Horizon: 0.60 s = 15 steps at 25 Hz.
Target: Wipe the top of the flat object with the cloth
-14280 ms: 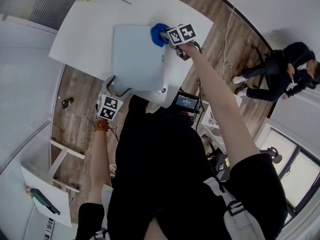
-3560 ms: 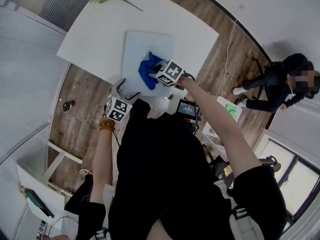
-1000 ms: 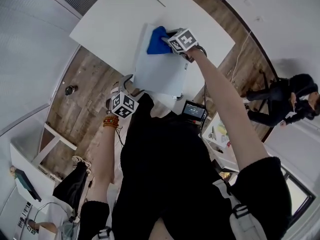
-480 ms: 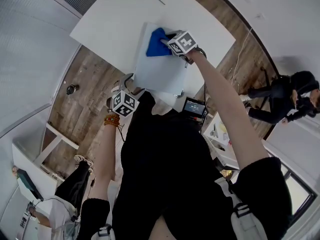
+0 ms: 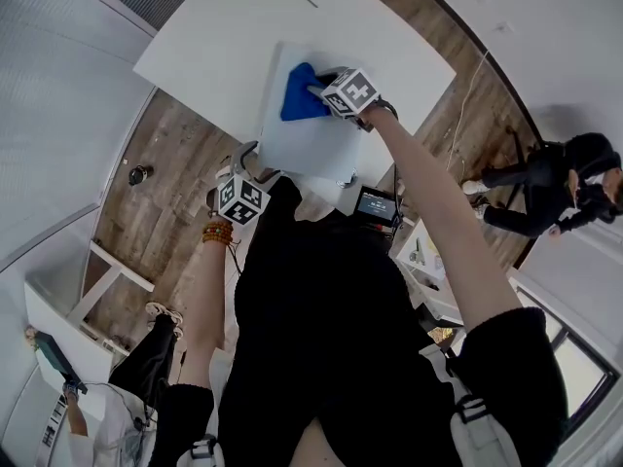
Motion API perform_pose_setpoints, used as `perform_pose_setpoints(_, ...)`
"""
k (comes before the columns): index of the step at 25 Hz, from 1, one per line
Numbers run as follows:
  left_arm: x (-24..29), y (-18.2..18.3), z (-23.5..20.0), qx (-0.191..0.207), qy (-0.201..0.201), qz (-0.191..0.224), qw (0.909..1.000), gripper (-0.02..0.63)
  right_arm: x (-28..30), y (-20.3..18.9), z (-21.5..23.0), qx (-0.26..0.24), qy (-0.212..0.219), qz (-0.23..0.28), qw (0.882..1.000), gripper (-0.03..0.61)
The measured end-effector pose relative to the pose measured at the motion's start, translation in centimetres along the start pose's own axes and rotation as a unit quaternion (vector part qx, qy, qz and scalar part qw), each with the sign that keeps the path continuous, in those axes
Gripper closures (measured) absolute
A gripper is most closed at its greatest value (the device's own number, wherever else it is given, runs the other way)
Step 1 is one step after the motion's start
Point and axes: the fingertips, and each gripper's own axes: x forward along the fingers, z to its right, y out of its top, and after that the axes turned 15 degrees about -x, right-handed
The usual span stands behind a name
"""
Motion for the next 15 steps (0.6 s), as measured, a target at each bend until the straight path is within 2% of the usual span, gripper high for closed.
perform_pose_setpoints(5, 0.1, -0.1, 0.0, -0.005, 0.002, 0.000, 1.0000, 0.238, 0.1, -0.2, -0.9, 0.000, 0.003, 0.001, 1.000, 0.479)
perform_pose_setpoints(15, 0.4, -0.1, 0.0, 0.011, -0.006, -0.006, 0.9999, 0.239, 0.2, -0.3, -2.7, -0.007, 0.007, -0.004, 1.000, 0.479)
